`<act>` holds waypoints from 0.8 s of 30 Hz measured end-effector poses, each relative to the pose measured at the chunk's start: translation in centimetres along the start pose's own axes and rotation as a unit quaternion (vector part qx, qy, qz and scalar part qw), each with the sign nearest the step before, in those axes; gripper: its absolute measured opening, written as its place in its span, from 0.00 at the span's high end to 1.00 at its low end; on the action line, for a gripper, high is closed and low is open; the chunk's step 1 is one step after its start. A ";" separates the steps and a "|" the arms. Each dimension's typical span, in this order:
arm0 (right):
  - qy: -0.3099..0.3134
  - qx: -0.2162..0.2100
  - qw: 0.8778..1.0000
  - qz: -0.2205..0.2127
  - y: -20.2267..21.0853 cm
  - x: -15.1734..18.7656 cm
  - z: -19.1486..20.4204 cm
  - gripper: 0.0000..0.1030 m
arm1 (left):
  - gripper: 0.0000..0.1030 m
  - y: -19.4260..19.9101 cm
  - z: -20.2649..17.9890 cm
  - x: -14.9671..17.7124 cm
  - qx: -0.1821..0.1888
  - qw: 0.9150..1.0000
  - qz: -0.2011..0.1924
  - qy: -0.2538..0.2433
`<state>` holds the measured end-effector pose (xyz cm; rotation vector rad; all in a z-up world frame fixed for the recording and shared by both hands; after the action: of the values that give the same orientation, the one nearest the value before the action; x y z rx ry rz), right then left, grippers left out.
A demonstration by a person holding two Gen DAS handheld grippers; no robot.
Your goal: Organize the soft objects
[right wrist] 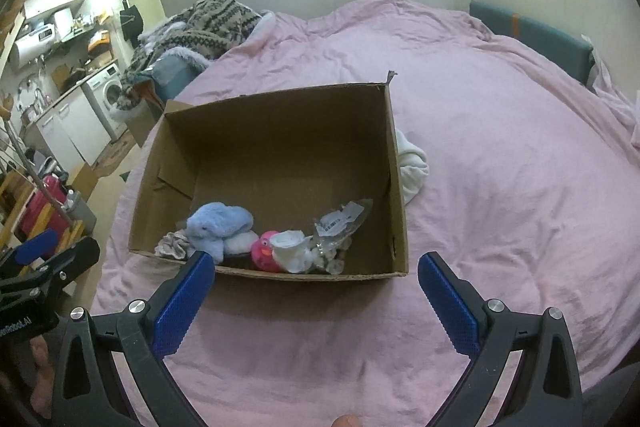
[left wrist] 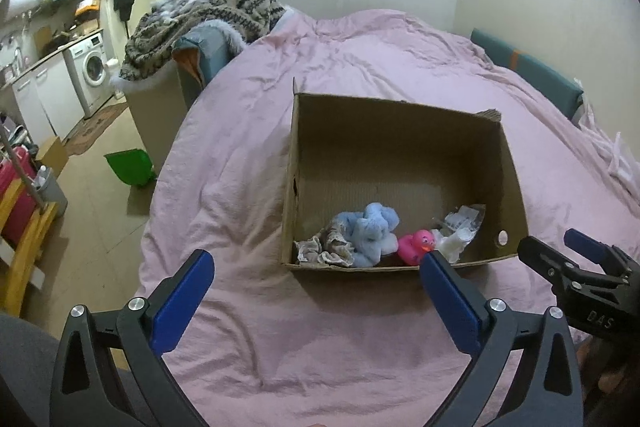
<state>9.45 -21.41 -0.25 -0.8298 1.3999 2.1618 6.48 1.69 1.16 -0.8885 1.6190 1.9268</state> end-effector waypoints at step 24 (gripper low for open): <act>0.009 0.009 1.000 0.014 -0.7 0.3 0.4 0.00 | 0.01 -0.8 0.1 0.1 -0.008 1.000 0.002 -0.004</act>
<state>9.60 -20.75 -0.83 -0.8304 1.4463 2.1633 6.92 1.93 0.55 -0.8836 1.6054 1.9454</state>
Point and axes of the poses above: each gripper's, at about its wrist camera, not at the fingertips, and y roughly against the way its jaws point, z to its left, x to its underside, the point moved 2 cm from there along -y, roughly the way its jaws point, and after that the axes turned 12 degrees about -x, right-handed, at the moved point
